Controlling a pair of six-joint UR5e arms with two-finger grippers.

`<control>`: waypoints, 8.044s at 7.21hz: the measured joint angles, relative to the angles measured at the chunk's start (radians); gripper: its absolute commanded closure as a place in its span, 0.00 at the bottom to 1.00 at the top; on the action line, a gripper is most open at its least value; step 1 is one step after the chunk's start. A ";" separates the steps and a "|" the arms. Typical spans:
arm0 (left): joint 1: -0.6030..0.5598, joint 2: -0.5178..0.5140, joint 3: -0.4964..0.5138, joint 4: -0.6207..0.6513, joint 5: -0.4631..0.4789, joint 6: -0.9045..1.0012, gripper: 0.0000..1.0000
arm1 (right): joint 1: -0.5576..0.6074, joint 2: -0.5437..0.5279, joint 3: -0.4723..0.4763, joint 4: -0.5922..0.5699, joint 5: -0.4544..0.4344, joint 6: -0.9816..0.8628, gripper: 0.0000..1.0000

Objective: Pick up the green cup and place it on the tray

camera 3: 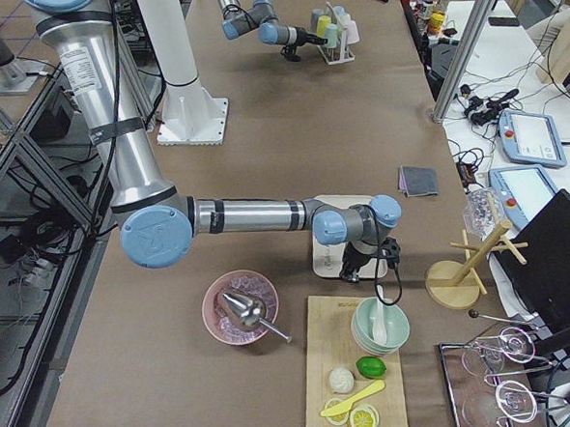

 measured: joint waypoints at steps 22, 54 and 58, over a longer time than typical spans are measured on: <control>-0.024 -0.045 0.202 0.003 0.294 0.027 0.33 | -0.479 0.389 0.235 0.193 0.012 0.726 1.00; -0.046 -0.312 0.664 -1.946 -0.811 -1.417 0.84 | 0.308 -0.231 0.352 -0.267 0.054 -0.358 0.00; -0.045 -0.317 0.685 -1.942 -0.770 -1.413 0.46 | 0.315 -0.234 0.350 -0.278 0.038 -0.356 0.00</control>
